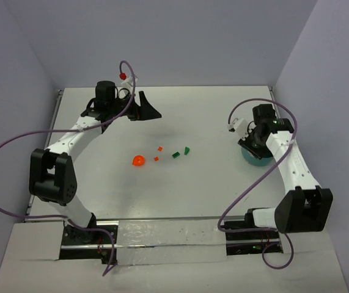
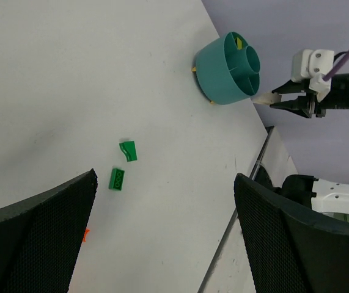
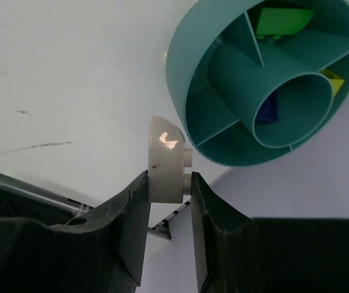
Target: Sort the legos into containers by color
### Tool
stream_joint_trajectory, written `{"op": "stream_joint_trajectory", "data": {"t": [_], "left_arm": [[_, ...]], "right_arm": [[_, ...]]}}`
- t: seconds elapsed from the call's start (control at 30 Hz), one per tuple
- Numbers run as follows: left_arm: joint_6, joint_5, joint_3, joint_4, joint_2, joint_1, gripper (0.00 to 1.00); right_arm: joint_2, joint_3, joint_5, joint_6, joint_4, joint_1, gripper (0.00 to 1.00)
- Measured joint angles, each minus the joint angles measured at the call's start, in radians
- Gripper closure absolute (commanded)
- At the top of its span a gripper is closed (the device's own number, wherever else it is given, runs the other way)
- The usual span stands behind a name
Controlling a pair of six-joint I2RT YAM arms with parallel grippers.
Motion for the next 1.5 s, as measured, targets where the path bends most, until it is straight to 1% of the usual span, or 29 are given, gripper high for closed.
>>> {"op": "stream_joint_trajectory", "data": {"t": [0.2, 0.6, 0.7, 0.77, 0.93, 1.0, 1.13, 1.17, 1.3, 1.5], "left_arm": [[0.029, -0.007, 0.007, -0.042, 0.0, 0.0, 0.01], [0.038, -0.011, 0.024, -0.055, 0.01, -0.001, 0.01], [0.045, -0.011, 0.03, -0.058, 0.01, 0.0, 0.01], [0.048, -0.013, 0.032, -0.061, 0.01, 0.0, 0.01], [0.051, -0.015, 0.032, -0.064, 0.01, -0.001, 0.01], [0.051, -0.015, 0.032, -0.064, 0.01, 0.0, 0.01], [0.052, -0.019, 0.034, -0.065, 0.01, 0.0, 0.01], [0.052, -0.021, 0.035, -0.067, 0.01, -0.001, 0.01], [0.054, -0.026, 0.044, -0.073, 0.011, 0.0, 0.01], [0.065, -0.03, 0.047, -0.087, 0.012, -0.001, 0.01]], "right_arm": [[0.09, 0.061, 0.036, 0.004, 0.003, 0.0, 1.0], [0.13, 0.074, 0.099, 0.023, 0.038, 0.0, 1.0], [0.146, 0.074, 0.112, 0.03, 0.05, 0.0, 0.98], [0.158, 0.074, 0.118, 0.033, 0.055, 0.0, 0.95], [0.175, 0.076, 0.125, 0.038, 0.061, 0.0, 0.79], [0.18, 0.081, 0.127, 0.039, 0.064, 0.0, 0.65], [0.182, 0.086, 0.13, 0.043, 0.065, 0.0, 0.57], [0.182, 0.086, 0.13, 0.045, 0.065, 0.0, 0.53], [0.182, 0.087, 0.13, 0.047, 0.065, 0.0, 0.44], [0.182, 0.088, 0.126, 0.05, 0.062, 0.0, 0.43]]}}
